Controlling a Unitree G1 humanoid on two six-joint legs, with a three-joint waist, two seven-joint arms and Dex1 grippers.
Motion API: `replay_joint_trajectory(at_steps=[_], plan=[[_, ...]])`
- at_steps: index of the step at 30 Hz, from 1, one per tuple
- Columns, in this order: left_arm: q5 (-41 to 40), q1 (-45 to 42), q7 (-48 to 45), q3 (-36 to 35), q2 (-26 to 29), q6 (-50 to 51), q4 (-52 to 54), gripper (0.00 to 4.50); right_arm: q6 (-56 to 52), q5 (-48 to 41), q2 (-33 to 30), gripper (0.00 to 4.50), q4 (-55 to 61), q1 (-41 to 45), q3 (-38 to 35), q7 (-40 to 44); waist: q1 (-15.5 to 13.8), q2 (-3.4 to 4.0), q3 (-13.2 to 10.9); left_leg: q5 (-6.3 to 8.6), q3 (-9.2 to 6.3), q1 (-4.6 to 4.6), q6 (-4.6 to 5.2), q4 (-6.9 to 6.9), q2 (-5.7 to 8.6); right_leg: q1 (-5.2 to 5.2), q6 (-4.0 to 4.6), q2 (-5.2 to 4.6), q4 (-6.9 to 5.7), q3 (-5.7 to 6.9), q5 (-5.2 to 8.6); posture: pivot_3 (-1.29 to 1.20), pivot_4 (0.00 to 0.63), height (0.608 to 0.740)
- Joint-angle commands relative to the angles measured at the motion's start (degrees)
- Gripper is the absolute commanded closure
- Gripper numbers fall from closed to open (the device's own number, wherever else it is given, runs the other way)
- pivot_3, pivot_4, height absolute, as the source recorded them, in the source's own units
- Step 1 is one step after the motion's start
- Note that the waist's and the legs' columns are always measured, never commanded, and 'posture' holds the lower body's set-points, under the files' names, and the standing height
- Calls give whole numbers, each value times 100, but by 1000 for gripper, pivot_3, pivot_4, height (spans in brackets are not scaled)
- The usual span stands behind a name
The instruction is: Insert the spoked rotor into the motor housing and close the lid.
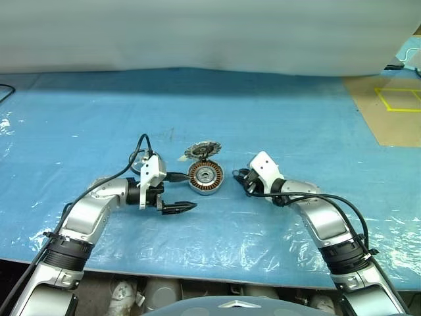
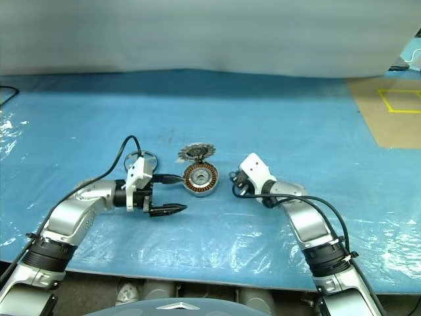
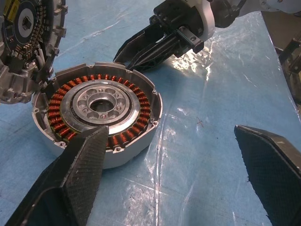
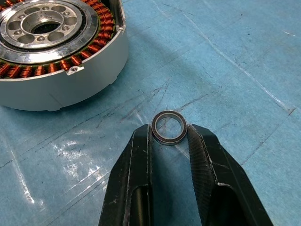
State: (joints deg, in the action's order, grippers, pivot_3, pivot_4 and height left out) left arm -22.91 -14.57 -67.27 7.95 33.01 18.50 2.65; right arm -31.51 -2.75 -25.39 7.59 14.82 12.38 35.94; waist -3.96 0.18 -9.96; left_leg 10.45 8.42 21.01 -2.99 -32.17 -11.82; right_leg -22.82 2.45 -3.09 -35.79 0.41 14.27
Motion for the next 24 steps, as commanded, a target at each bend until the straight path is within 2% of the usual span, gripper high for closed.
replay_joint_trajectory(at_steps=[1,6,16,20,24], plan=[[-9,-27,-46,-71,45,-105,37,0,-56,96,-52,3850,-61,-42,143,22,1,0,0,0,0,0,0,0,0,0,0,0,0,0,0,0,150,740],[-21,-15,-38,-101,47,-95,50,0,-232,-82,-115,3850,135,-24,-66,116,-1,0,0,0,0,0,0,-1,0,1,0,0,0,0,0,0,150,740],[-85,20,1,-281,88,-121,68,0,-1423,-1548,-693,3850,2069,25,-944,838,-9,0,0,0,0,11,0,4,-1,-11,-4,2,2,1,-2,0,150,740],[-64,-21,43,-303,55,-194,10,0,-1789,-1971,-710,3850,2258,260,-743,1007,-5,1,0,0,0,8,1,2,-1,-10,-1,2,1,0,0,0,150,740],[-8,-47,134,-311,16,-312,-49,0,-1484,-1647,-696,3850,1800,538,-45,1070,-5,1,0,0,0,8,0,0,-1,-10,0,1,-2,0,0,0,150,740]])
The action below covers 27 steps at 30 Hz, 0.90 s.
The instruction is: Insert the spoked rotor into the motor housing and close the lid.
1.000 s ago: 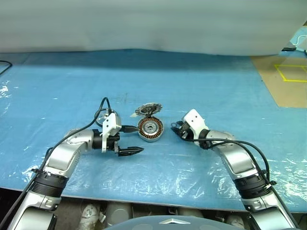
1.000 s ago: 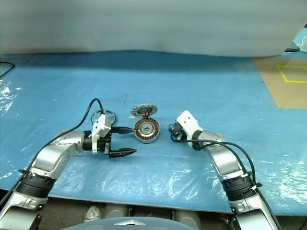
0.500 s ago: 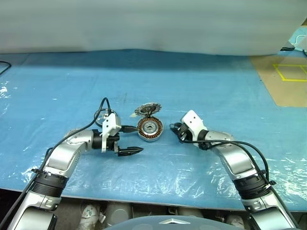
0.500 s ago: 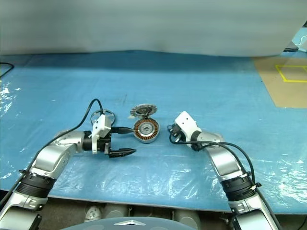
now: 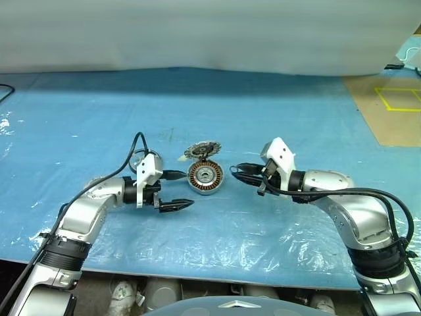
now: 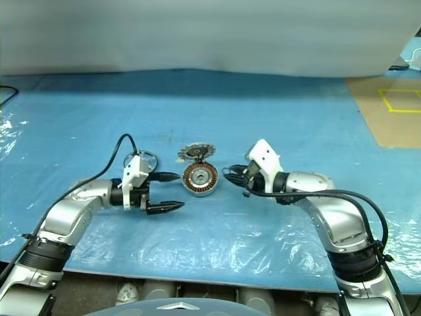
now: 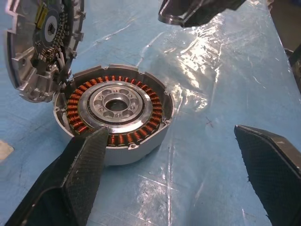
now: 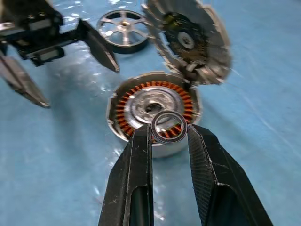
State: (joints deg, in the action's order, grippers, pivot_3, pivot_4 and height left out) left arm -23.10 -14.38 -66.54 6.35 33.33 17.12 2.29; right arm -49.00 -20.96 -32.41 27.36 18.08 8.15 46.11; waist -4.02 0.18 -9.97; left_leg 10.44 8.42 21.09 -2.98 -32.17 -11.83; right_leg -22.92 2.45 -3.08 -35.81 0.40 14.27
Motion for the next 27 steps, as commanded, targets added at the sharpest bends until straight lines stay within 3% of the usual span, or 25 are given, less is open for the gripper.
replay_joint_trajectory(at_steps=[1,15,27], plan=[[14,-59,72,-161,-10,-198,-19,0,347,201,49,3850,-300,337,498,87,3,0,0,0,0,1,0,0,0,0,0,0,0,0,0,0,150,740],[19,285,455,-300,-10,-329,248,0,1516,1077,578,3850,-2147,1452,1578,399,6,-1,0,0,0,12,-1,-4,1,-5,-8,-2,-1,4,-5,0,150,740],[16,390,534,-260,-47,-363,291,0,1911,1509,644,3850,-2668,1522,1592,502,8,-1,0,0,0,11,0,-5,0,-5,-8,0,-5,3,-5,0,150,740]])
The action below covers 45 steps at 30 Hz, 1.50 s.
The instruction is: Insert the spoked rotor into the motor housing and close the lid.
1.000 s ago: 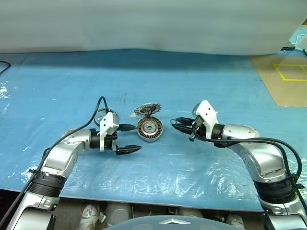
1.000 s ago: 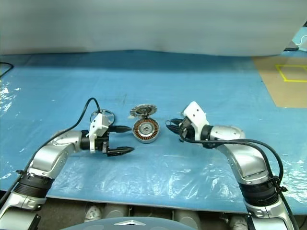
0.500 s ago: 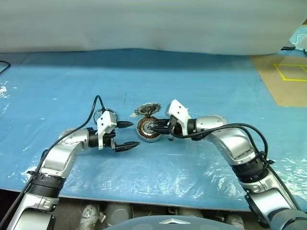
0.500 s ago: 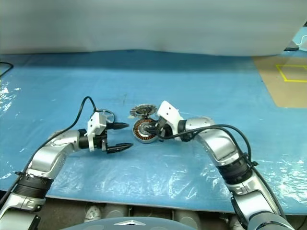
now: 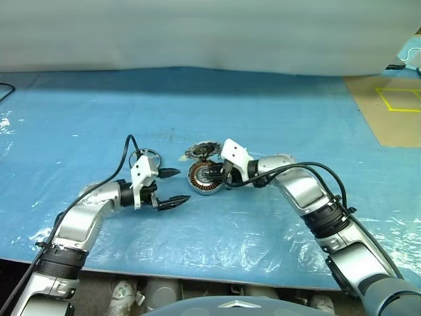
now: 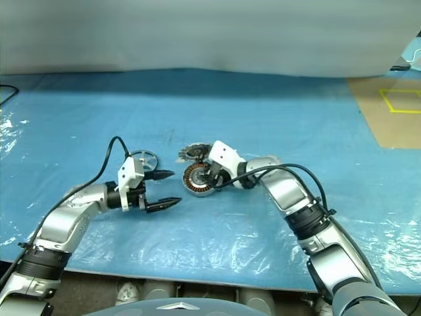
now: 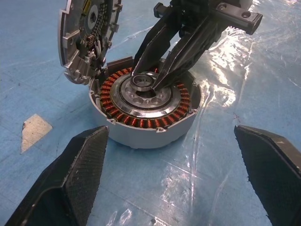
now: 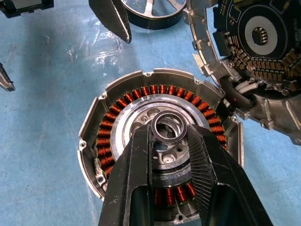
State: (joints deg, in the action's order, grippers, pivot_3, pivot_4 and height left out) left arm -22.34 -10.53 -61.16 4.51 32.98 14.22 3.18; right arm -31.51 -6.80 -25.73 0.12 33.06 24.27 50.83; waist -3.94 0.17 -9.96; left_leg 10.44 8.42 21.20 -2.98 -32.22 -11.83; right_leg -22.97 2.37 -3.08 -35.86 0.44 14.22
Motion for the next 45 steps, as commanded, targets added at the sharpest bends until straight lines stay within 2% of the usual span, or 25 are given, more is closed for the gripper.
replay_joint_trajectory(at_steps=[1,32,37,45], plan=[[-61,0,-8,-72,-17,-74,197,0,165,107,-25,3850,58,14,-25,43,0,0,0,0,0,0,0,0,0,0,1,0,-1,0,0,0,150,740],[15,-39,-138,-51,17,-109,100,0,581,543,-29,3850,-59,-212,139,245,1,-2,1,0,0,-5,1,-3,0,2,8,0,-4,-1,4,0,150,740],[19,-84,-144,-68,21,-110,59,0,533,524,-1,2212,15,-180,119,284,1,-3,2,0,0,-5,1,-3,0,2,8,0,-3,-1,4,0,150,740],[24,-116,-154,-67,-10,-139,-49,0,-17,-73,-73,2212,673,-166,-365,559,-2,-3,2,0,0,-2,1,-2,0,1,8,0,-2,-1,4,0,150,740]])
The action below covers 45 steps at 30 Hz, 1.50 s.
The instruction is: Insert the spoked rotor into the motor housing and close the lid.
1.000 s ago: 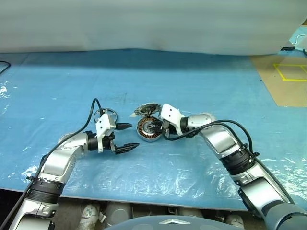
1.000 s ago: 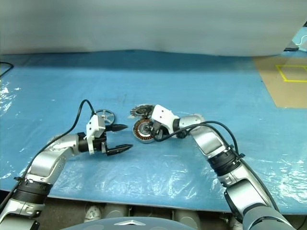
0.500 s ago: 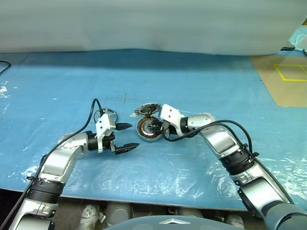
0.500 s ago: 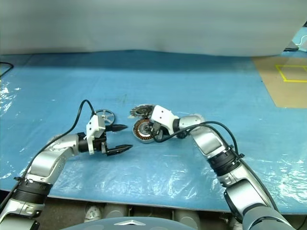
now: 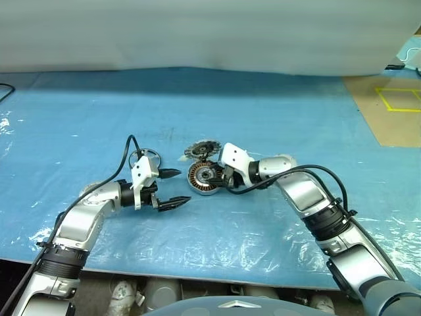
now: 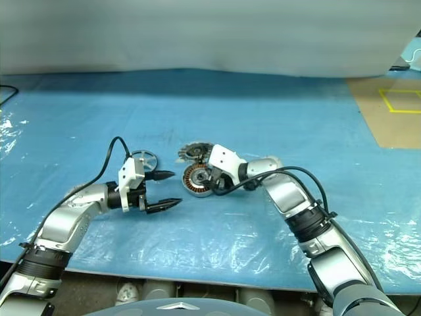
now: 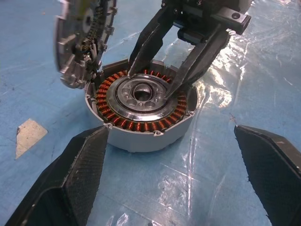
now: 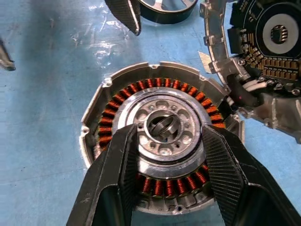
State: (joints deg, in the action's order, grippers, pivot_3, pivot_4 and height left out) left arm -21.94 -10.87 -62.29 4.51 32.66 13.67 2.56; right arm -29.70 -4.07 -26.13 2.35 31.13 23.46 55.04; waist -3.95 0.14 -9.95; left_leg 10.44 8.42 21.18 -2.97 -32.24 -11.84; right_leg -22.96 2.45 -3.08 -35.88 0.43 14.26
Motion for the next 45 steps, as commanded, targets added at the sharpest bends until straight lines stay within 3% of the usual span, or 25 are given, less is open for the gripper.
replay_joint_trajectory(at_steps=[1,3,5,11,25,33,38,45], plan=[[-9,-99,-46,-56,15,-96,-6,0,-285,-440,-37,2212,539,35,-350,165,-1,0,0,0,0,0,0,0,0,0,0,0,0,0,0,0,150,740],[-8,-131,-48,-47,-5,-98,-34,0,-445,-623,3,2212,705,55,-484,155,-1,0,0,0,0,-1,0,-1,-1,0,0,0,-2,0,0,0,150,740],[-36,-163,25,-80,-66,-56,-64,0,-514,-709,41,2606,801,45,-552,96,-1,0,0,0,0,-2,0,-2,-1,0,0,0,-4,0,0,0,150,740],[-52,-150,17,-81,-139,-51,-64,0,-419,-676,154,4472,866,-241,-428,-98,-2,0,0,0,0,-1,0,-1,-1,0,1,0,-1,0,0,0,150,740],[-39,15,125,-56,-150,0,148,0,444,261,549,4472,-457,228,230,-568,7,0,0,0,0,0,-1,-2,-1,-2,1,0,-3,0,0,0,150,740],[-90,290,174,-66,-132,52,404,0,-419,-306,532,4472,-387,-4,-66,-122,2,-1,1,0,0,0,0,0,-1,-1,0,0,-1,0,0,0,150,740],[-162,303,232,-73,-166,128,502,0,-1364,-1045,724,4472,-620,112,-803,-178,-2,-1,1,0,0,-13,0,-6,0,14,1,-3,-5,0,0,0,150,740],[-155,216,220,-56,-139,162,458,0,-1988,-1941,794,4472,290,286,-1408,-161,5,-1,1,-1,0,-3,1,-1,-2,-1,2,1,-3,0,0,0,150,740]])
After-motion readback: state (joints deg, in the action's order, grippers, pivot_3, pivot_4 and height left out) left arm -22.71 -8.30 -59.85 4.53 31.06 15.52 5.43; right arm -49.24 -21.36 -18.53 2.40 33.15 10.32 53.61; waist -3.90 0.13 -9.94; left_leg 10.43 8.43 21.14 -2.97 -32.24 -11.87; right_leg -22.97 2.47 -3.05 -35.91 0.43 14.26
